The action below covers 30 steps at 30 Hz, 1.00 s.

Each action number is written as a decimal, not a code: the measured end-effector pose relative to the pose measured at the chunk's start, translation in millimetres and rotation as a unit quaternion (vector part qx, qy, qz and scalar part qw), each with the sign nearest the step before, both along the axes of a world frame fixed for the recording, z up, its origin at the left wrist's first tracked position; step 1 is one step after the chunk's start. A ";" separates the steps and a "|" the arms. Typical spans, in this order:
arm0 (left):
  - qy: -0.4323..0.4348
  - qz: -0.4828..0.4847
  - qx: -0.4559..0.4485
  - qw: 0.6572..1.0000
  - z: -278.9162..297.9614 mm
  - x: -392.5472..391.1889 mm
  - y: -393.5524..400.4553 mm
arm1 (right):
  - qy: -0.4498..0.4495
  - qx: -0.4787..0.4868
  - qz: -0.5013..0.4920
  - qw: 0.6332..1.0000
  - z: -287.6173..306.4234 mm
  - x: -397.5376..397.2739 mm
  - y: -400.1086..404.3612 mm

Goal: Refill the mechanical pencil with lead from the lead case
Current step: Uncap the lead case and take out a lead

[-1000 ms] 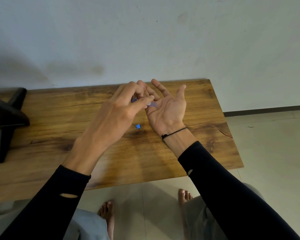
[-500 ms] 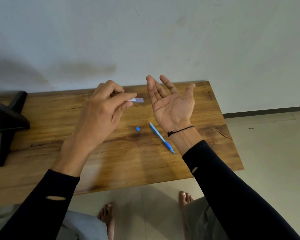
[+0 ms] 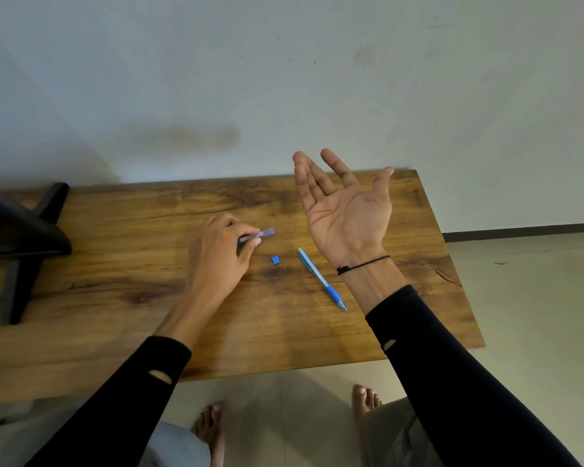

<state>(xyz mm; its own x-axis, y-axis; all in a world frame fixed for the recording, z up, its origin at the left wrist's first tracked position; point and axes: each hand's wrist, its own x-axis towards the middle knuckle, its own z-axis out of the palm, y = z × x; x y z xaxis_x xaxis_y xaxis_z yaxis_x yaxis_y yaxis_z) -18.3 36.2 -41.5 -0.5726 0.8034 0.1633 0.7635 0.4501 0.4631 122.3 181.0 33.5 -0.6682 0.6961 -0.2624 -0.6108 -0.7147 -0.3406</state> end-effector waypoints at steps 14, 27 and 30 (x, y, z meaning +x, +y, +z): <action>-0.142 -0.125 0.264 0.946 43.5 36.5 21.0 | -0.043 0.047 0.018 0.998 -1.8 -3.0 -8.6; -0.100 -0.160 0.275 0.943 42.8 33.9 21.8 | -0.063 0.085 0.027 0.994 -1.6 -5.4 -13.7; -0.085 -0.185 0.257 0.945 44.7 31.3 20.0 | -0.064 0.085 0.024 0.994 0.0 -4.9 -12.7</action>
<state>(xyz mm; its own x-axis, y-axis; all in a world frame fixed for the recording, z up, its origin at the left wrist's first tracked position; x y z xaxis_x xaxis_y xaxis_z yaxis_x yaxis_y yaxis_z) 13.0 56.2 3.2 -0.3206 0.7933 0.5176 0.7189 -0.1520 0.6783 117.5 168.3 33.6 -0.6714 0.7052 -0.2279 -0.5210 -0.6678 -0.5316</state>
